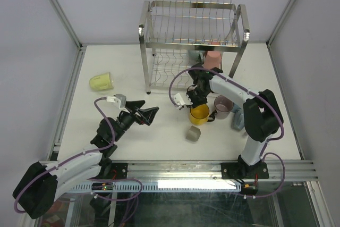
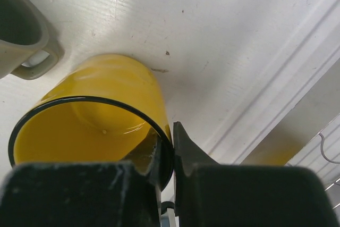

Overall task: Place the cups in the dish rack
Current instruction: Pick up the cup at the center of the board, then turn the cup upside down in the dish rack.

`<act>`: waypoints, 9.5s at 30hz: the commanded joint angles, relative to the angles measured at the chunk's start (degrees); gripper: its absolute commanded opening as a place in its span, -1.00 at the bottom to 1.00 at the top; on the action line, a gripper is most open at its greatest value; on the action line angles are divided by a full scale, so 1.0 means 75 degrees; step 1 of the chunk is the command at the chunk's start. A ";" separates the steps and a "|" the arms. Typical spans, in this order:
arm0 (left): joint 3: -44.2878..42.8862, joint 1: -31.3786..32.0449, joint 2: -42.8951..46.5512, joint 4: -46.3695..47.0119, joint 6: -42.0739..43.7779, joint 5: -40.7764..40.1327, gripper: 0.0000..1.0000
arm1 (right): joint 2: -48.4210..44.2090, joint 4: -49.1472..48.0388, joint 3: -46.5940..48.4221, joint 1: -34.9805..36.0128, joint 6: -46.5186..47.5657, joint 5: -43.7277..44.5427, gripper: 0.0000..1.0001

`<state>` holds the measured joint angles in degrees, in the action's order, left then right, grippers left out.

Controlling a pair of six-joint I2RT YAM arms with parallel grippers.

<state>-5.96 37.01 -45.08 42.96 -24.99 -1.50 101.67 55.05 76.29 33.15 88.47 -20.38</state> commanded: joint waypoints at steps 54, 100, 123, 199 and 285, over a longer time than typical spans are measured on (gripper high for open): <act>-0.1767 0.1491 -0.4116 0.7500 -0.4198 0.1703 0.90 | -0.4669 -0.5425 0.0162 -0.3385 -1.1436 -0.7453 -1.00; -0.4795 0.3431 -0.6406 0.7620 -0.4965 -0.0480 0.02 | -0.4805 -1.6364 -0.3877 -0.3390 -1.7138 -0.5992 -1.00; -0.4778 0.3311 -0.6388 0.7620 -0.4988 -0.0408 -1.00 | -0.4872 -1.6843 -0.4078 -0.3410 -1.7166 -0.6246 -0.95; -0.6103 0.1513 -0.4741 -0.2385 0.3711 0.1616 -1.00 | -0.5769 -0.2158 -0.2277 -0.4653 -0.6975 -0.3946 0.39; -1.4045 0.0675 -1.1463 -0.6711 0.7774 0.3960 -0.94 | -0.5704 -0.3350 -0.2730 -0.5064 -0.7714 -0.1738 0.39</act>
<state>-106.34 41.34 -132.18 -12.95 33.82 25.85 59.61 32.38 55.27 -4.43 31.14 -33.21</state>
